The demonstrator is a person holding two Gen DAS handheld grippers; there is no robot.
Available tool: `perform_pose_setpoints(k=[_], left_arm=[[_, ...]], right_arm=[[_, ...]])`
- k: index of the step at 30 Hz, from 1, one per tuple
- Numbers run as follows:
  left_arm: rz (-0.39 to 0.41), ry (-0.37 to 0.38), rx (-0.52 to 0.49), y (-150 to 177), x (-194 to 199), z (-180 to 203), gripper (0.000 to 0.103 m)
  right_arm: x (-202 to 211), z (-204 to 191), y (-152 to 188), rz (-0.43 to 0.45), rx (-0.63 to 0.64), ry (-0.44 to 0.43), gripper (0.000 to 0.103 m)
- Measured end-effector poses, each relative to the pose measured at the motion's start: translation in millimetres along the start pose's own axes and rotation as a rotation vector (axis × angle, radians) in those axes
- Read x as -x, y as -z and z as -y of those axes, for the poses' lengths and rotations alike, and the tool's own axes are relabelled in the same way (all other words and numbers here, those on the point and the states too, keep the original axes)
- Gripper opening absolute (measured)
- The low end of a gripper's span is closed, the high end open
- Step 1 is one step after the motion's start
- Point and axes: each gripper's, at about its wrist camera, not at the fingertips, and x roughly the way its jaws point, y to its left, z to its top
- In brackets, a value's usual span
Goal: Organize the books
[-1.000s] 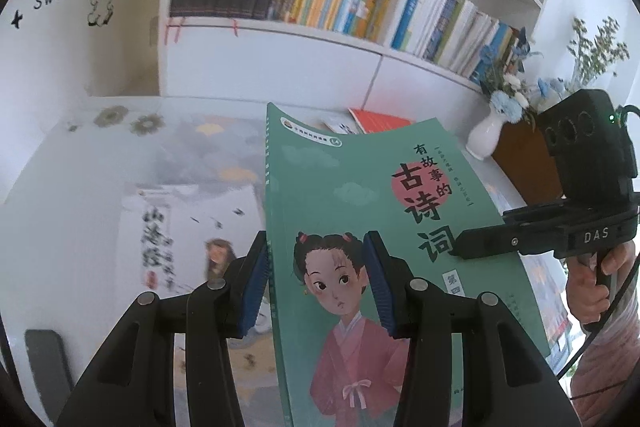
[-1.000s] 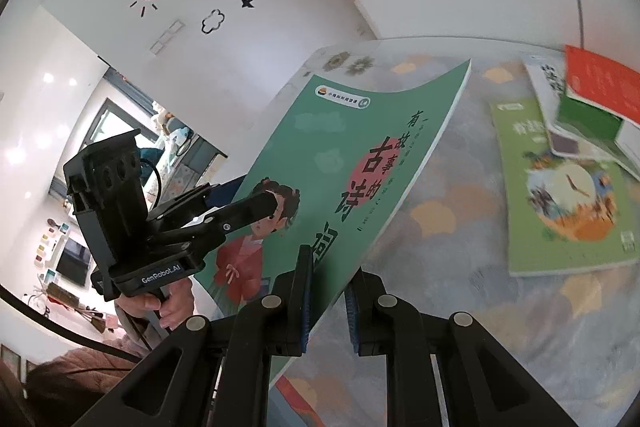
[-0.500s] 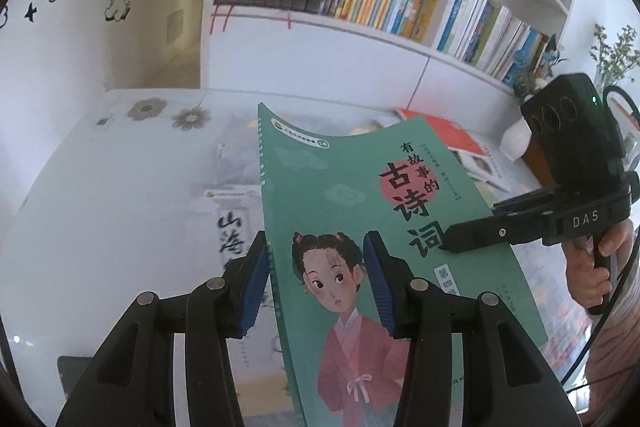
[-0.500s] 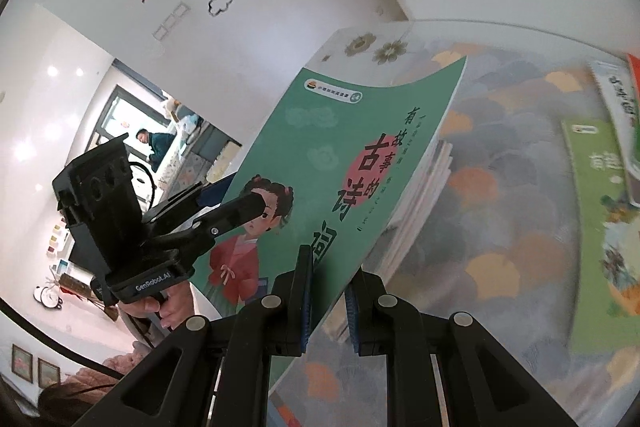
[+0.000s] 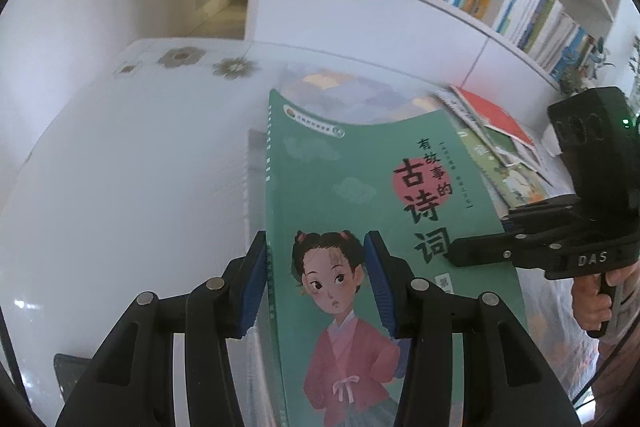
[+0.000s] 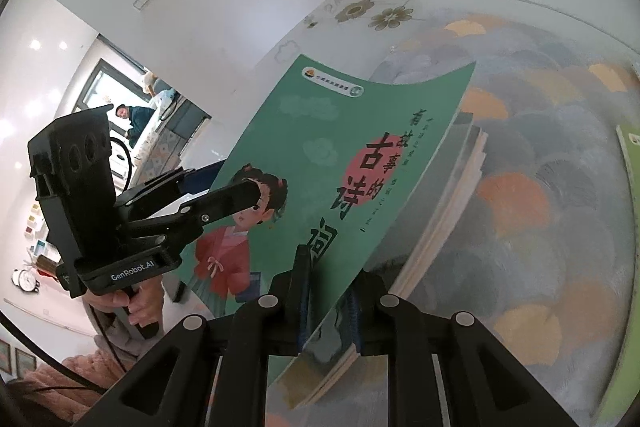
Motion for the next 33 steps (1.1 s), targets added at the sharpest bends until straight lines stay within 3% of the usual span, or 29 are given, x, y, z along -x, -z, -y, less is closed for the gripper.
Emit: perform_pose_setpoints(k=[7,12,15,17,21,24,33], left_arm=[[-0.020,-0.009,-0.026,3.9,-3.7,-0.7,0.045],[-0.023,-0.067,-0.057,4.6,-2.9,2.9,0.047],[-0.024,-0.075,-0.056,4.3,-3.1,2.0,0.048],[-0.028,-0.080,-0.048,4.1,-3.8,-0.2,0.048],[-0.020,-0.095,-0.036,3.0,-2.6,-3.3,0.048],[-0.013,-0.125,-0.031,2.7,-1.4,-5.1,0.048],[0.005,-0.129,-0.013,-1.9,6.9,3.3,0.048]], right_arm=[[-7.3,2.9,2.3,-0.016,-0.016,0.023,0.019],[-4.0,-4.1,5.4,0.001,0.010,0.076,0.024],[-5.9,-7.0,5.9,0.001,0.011,0.063,0.038],[-7.1,-11.8,5.4,-0.005,0.023,0.044,0.055],[-7.7,-18.8,4.6,-0.034,0.025,0.098,0.061],[-1.3,-13.6,7.4,-0.034,-0.025,0.121,0.073],[36.2,20.5,37.1,0.015,-0.120,0.137,0.074]])
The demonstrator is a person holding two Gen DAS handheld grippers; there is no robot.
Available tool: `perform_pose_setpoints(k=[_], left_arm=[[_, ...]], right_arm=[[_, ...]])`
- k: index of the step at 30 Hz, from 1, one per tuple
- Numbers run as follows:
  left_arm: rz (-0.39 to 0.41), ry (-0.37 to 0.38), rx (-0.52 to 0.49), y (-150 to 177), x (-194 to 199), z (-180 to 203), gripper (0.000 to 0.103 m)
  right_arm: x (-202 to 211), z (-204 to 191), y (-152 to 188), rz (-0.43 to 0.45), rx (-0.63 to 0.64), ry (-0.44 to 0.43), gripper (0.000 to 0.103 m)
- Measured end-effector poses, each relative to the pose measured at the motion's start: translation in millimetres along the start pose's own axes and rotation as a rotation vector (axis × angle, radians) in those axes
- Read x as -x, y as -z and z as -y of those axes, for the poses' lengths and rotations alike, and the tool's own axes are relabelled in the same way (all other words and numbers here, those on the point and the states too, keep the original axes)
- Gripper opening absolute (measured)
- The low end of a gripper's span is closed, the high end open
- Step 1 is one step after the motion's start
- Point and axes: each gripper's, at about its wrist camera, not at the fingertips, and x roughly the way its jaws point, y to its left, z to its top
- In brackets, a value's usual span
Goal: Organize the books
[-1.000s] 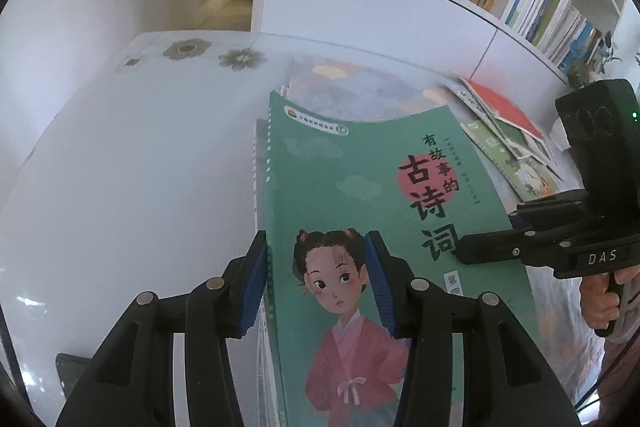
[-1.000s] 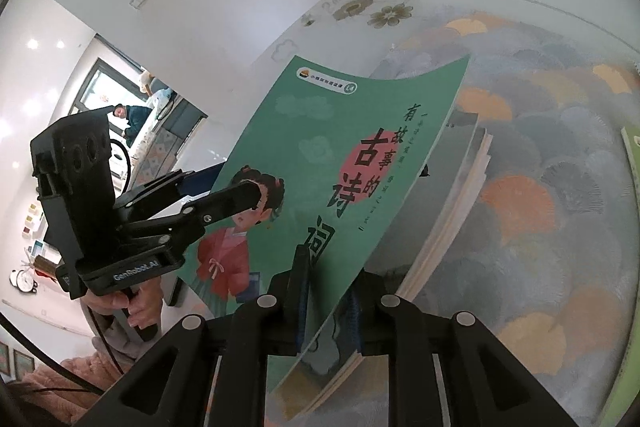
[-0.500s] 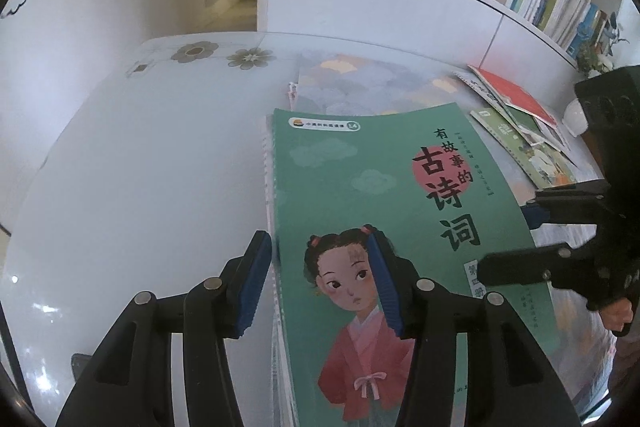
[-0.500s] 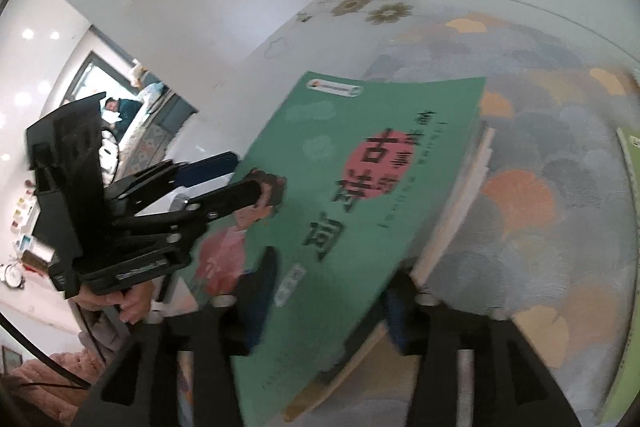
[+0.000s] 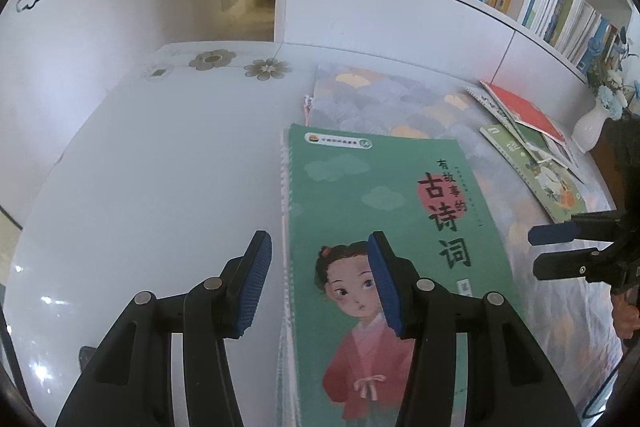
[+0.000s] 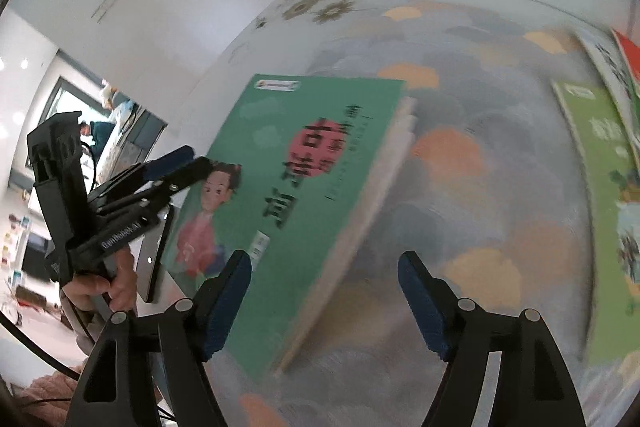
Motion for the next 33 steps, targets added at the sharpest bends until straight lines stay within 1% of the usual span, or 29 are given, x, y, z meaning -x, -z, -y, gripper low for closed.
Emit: perform_pose_setpoints(k=[3,5,7,11,13,14,15,17,18,21,23,24,25,26,27,28,30,33], left_arm=[[-0.003,-0.031,0.017,-3.4,7.1,9.0,0.048],[0.005,-0.027,0.025,-6.5,13.7,17.2,0.048],[0.018,-0.014,0.030,-10.7,22.2,30.7,0.048],[0.038,0.008,-0.003,-17.0,30.8,73.0,0.048],[0.041,0.049,-0.010,-20.8,26.3,103.0,0.053],[0.040,0.067,-0.005,-20.3,23.5,111.5,0.053],[0.024,0.097,0.006,-22.2,15.6,127.4,0.053],[-0.008,0.133,0.009,-22.3,3.1,151.4,0.053],[-0.022,0.152,0.006,-22.6,-5.1,169.7,0.053],[-0.033,0.188,-0.010,-24.2,-21.6,215.6,0.053],[-0.024,0.189,-0.024,-28.8,-33.2,243.0,0.053],[-0.015,0.178,-0.030,-30.9,-38.4,251.9,0.053],[-0.017,0.148,-0.030,-33.2,-49.4,262.5,0.053],[-0.038,0.119,-0.018,-34.0,-62.4,270.3,0.053],[-0.067,0.124,0.000,-33.2,-74.1,275.1,0.053],[-0.097,0.149,0.012,-31.0,-84.5,279.2,0.053],[-0.140,0.159,0.023,-24.4,-99.5,285.8,0.053],[-0.136,0.144,0.030,-17.8,-112.5,292.3,0.053]], right_arm=[[16.1,22.0,10.8,0.029,-0.059,-0.013,0.074],[31.7,39.1,18.8,0.058,-0.107,-0.032,0.074],[49.0,52.8,28.2,0.095,-0.137,-0.029,0.074],[85.3,83.7,49.2,0.158,-0.172,-0.005,0.074],[103.0,103.9,61.1,0.177,-0.204,0.004,0.074],[109.4,111.6,66.2,0.185,-0.215,0.009,0.074],[119.7,124.8,73.9,0.200,-0.233,0.018,0.074],[135.0,146.0,86.6,0.224,-0.264,0.035,0.074],[144.6,159.9,93.8,0.243,-0.282,0.041,0.074],[166.5,198.6,108.1,0.286,-0.349,0.047,0.074],[175.2,222.4,110.3,0.308,-0.393,0.027,0.074],[177.9,232.5,109.5,0.317,-0.405,0.010,0.074],[179.8,244.0,108.7,0.331,-0.412,-0.019,0.074],[180.4,254.3,105.8,0.344,-0.410,-0.047,0.074],[180.4,261.6,101.8,0.353,-0.403,-0.055,0.074],[179.9,267.3,97.6,0.362,-0.398,-0.049,0.074],[175.3,275.1,88.5,0.355,-0.389,-0.040,0.074],[159.6,279.7,71.9,0.321,-0.381,-0.030,0.074]])
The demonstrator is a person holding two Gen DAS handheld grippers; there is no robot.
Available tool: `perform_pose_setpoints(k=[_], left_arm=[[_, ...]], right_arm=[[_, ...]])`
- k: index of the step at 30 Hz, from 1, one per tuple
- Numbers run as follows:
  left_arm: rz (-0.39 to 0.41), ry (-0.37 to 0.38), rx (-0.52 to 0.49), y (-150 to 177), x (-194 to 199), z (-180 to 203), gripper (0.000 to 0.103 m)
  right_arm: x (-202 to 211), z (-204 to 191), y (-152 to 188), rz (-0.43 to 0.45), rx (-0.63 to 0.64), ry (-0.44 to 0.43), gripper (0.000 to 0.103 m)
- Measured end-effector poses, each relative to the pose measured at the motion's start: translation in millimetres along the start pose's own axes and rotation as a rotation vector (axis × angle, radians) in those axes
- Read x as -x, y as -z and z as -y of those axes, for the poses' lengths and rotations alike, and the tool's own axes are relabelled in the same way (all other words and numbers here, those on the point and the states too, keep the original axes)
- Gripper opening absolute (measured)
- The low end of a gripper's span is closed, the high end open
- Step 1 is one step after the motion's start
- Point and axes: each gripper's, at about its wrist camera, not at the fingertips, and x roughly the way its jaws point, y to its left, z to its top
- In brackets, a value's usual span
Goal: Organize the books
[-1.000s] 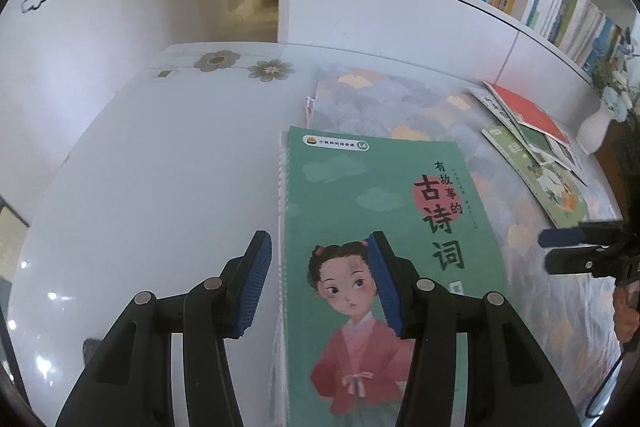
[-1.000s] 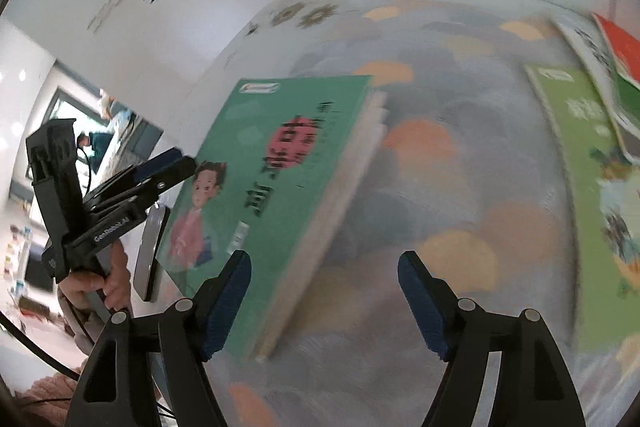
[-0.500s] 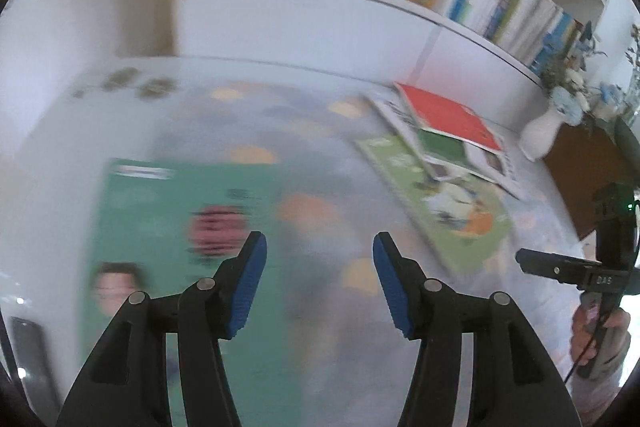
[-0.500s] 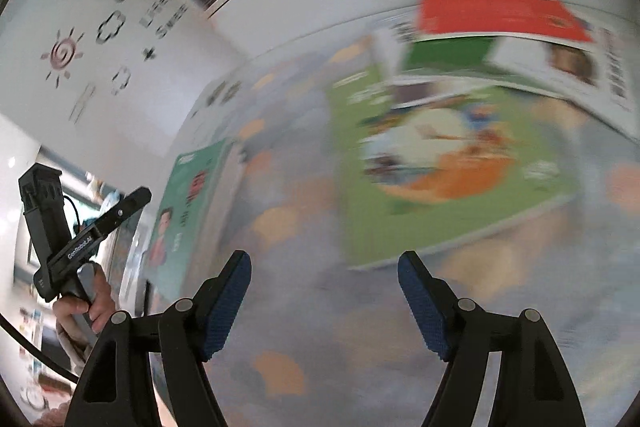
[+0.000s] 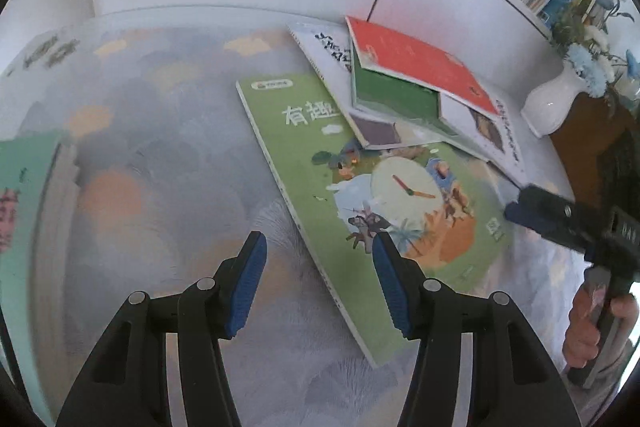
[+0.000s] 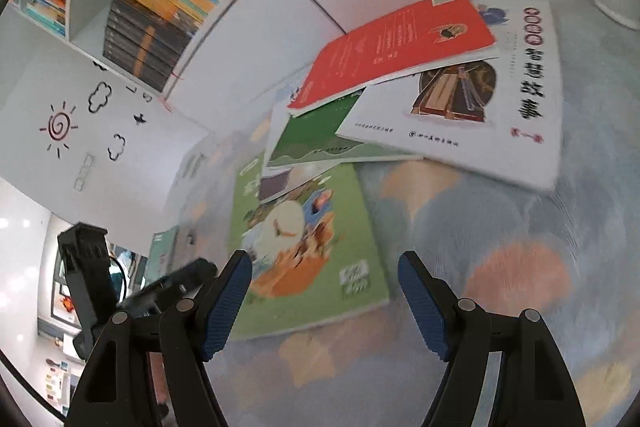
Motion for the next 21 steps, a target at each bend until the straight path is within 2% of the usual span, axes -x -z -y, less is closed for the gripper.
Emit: perform_pose_setpoints(k=[3,6,8,10,12,13,21], left_arm=[[0.026,0.012,0.029,2.1,-8.9,-1.9,0.053],[0.110,0.071,0.038,9.0,-8.3,-7.1,0.066],[0.162,0.062,0.009,18.0,-8.8,-3.3,0.067],[0.154,0.012,-0.041,19.1,-10.0,6.7,0.071],[0.148,0.012,-0.059,19.3,-10.7,9.6,0.077],[0.146,0.015,-0.062,19.3,-10.7,10.0,0.077],[0.147,0.020,-0.059,18.5,-9.1,5.8,0.078]], right_arm=[[-17.1,0.7,-10.1,-0.012,0.017,0.013,0.074],[-27.6,-4.4,-10.7,0.025,0.060,0.018,0.075],[-28.9,-4.5,-1.9,0.067,0.127,-0.002,0.079],[-28.5,-9.0,9.1,0.099,0.220,0.014,0.080],[-30.6,-14.3,9.4,0.092,0.237,0.037,0.081],[-31.5,-14.7,9.5,0.092,0.242,0.037,0.084],[-32.0,-12.7,8.6,0.093,0.238,0.026,0.085]])
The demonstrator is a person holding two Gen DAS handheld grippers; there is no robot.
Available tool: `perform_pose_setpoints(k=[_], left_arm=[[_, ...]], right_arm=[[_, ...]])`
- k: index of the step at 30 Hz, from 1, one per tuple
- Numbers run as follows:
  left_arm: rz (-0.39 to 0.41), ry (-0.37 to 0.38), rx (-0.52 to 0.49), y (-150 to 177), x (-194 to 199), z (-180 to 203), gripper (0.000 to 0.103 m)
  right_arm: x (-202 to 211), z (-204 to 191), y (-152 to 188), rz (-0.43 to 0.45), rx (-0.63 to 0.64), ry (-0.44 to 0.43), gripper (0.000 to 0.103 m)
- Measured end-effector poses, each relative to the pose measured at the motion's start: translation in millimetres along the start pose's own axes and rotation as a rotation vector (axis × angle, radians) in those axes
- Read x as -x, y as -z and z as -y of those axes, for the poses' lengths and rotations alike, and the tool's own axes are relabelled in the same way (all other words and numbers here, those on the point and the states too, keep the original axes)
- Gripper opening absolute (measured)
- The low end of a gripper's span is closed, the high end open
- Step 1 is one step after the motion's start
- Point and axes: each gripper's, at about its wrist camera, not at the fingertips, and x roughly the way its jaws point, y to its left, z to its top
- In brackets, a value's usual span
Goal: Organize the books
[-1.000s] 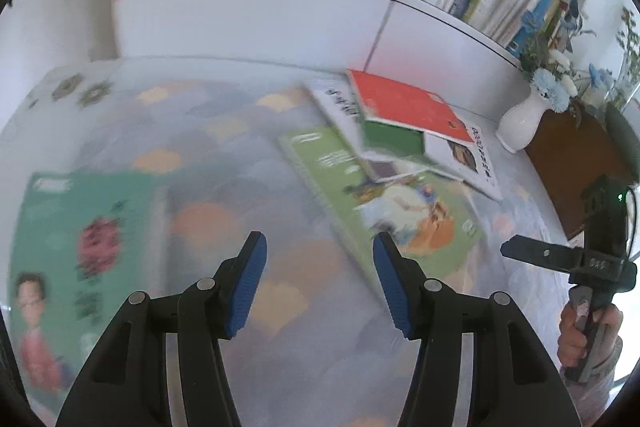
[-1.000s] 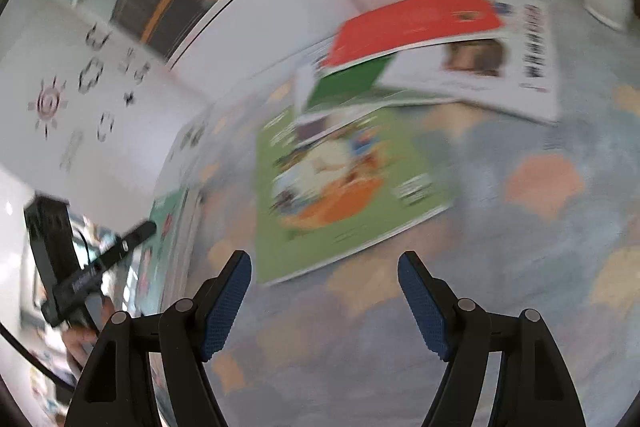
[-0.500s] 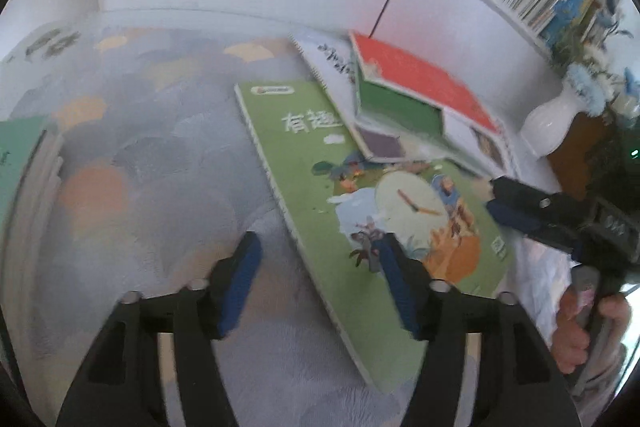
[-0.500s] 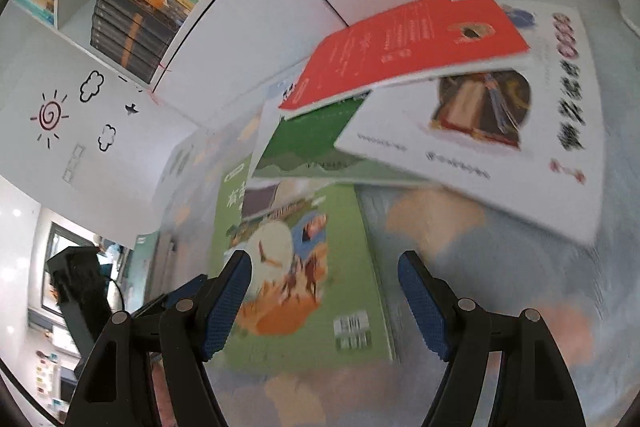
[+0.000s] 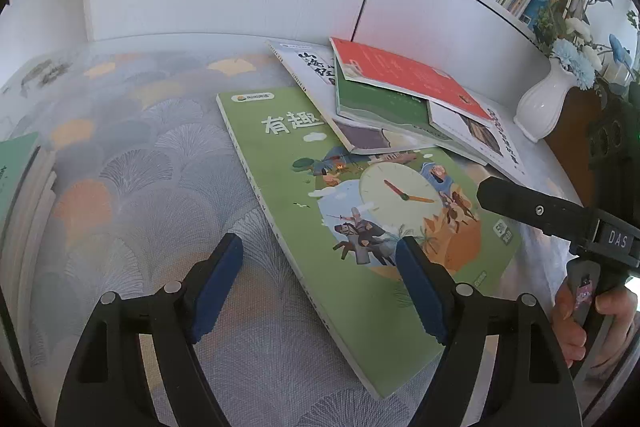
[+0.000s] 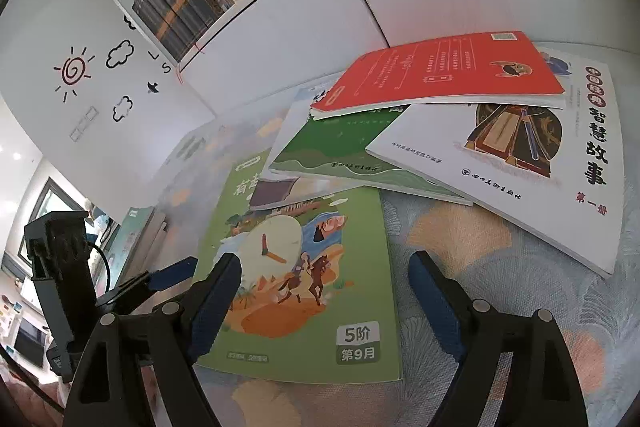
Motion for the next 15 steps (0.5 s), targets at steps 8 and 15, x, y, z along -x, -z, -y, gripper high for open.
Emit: perform_pose_setpoints(k=[8,15], left_arm=[[-0.003,-0.005,-0.009,0.1,-1.9,3.5,0.079],[-0.007,-0.006,-0.020,1.0,-3.1,5.9,0.084]], right_arm=[[-1.2,-1.5,-1.2,-0.004,0.007,-0.003,0.087],[-1.0,-2.3,-0.4,-0.003,0.007,-0.002,0.088]])
